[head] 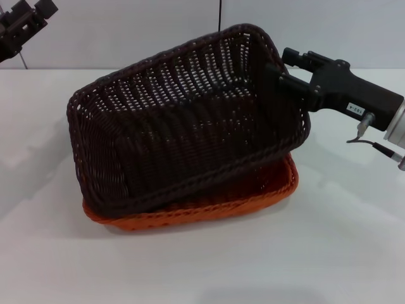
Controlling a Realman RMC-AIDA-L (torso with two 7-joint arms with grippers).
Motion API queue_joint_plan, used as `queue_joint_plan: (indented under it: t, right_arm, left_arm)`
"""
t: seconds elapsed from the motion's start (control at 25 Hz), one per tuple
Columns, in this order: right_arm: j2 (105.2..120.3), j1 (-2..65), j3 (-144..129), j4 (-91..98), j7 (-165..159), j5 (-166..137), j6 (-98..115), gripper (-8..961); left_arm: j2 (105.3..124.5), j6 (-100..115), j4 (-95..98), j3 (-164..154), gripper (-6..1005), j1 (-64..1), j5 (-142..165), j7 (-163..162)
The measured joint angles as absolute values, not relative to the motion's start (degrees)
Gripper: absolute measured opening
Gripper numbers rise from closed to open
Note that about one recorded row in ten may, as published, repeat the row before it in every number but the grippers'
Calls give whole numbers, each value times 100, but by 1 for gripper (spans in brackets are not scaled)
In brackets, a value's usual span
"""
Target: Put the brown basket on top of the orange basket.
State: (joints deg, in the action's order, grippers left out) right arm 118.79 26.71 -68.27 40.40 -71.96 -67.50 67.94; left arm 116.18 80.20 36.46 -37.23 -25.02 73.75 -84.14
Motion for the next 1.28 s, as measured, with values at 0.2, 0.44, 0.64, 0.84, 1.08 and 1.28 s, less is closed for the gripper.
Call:
queue_joint_plan:
  t: [0.2, 0.44, 0.64, 0.84, 1.08, 1.28]
  right_arm:
    - [11844, 2583, -6483, 4112, -7201, -6753, 7287, 586]
    - [11642, 2584, -6343, 4218, -7537, -6963, 7721, 586]
    - [11611, 2478, -5978, 4541, -7746, -7595, 7646, 586]
    - [11610, 2418, -5063, 4449, -7757, -7784, 7560, 586]
    - [11578, 2472, -4724, 4300, -7757, -8266, 7126, 586]
    - [11629, 2640, -4765, 4151, -7739, -8802, 6805, 586]
  left_arm:
    - [11603, 7972, 3646, -3709, 847, -2517, 7373, -8405]
    - [11572, 7957, 3647, -3682, 847, -2553, 7338, -8402]
    - [11542, 7875, 3647, -3682, 847, -2605, 7338, -8402]
    - [11540, 7823, 3647, -3683, 847, -2631, 7351, -8400]
    - [11543, 7812, 3648, -3682, 847, -2635, 7356, -8394]
    - [11550, 7793, 3648, -3682, 847, -2635, 7343, -8393]
